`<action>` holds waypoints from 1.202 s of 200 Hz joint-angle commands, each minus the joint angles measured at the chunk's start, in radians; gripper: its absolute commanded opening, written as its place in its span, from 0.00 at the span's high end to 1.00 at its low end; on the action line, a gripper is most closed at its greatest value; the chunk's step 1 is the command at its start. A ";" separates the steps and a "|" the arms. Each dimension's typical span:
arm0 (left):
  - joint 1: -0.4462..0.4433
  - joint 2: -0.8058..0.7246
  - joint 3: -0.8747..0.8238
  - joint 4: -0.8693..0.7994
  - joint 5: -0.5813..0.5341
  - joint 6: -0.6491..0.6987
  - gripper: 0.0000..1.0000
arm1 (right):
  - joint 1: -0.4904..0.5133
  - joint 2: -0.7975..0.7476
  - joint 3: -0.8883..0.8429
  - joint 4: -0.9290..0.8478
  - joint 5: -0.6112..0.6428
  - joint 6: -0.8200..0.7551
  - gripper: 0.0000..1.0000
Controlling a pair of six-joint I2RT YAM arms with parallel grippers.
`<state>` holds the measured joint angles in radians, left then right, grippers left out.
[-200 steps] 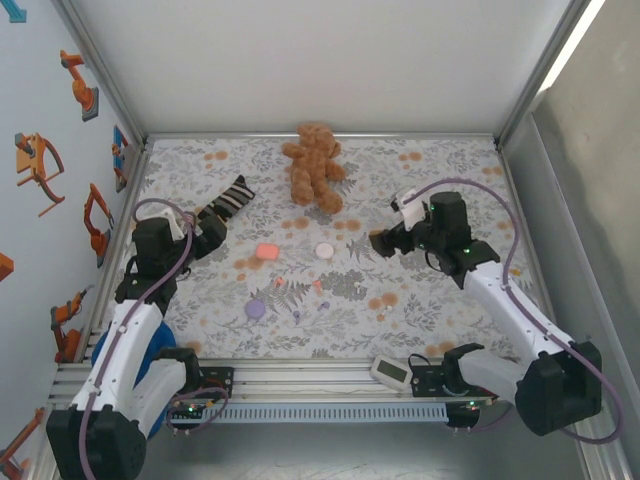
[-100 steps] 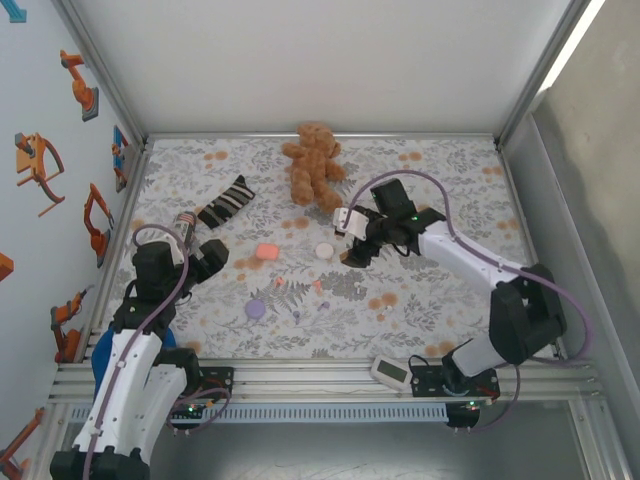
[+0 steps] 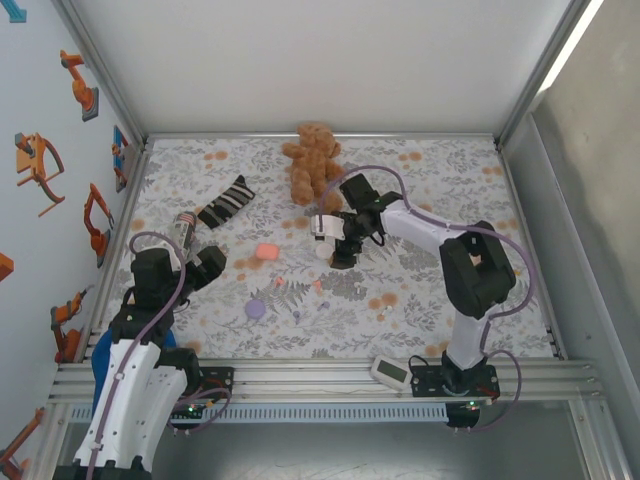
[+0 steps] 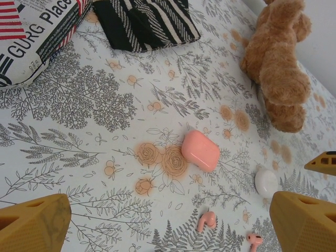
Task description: Insert the wireless bluetooth earbuds into the charging case
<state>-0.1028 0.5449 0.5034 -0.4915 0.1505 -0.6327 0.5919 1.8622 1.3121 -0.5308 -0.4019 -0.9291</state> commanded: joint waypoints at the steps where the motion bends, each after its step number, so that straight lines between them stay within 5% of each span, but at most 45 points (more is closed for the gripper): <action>1: -0.004 -0.011 0.003 -0.019 -0.007 0.008 0.04 | 0.006 0.039 0.044 -0.065 0.003 -0.036 0.10; 196: -0.006 0.055 -0.012 0.034 -0.016 -0.006 0.04 | 0.039 0.275 0.230 -0.144 0.101 -0.073 0.18; 240: -0.008 0.056 -0.014 0.031 -0.017 -0.007 0.04 | 0.040 0.302 0.267 -0.195 0.119 -0.070 0.42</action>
<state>-0.1043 0.6048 0.5007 -0.4686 0.1448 -0.6334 0.6292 2.1273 1.5352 -0.6674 -0.3119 -0.9955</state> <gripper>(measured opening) 0.964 0.640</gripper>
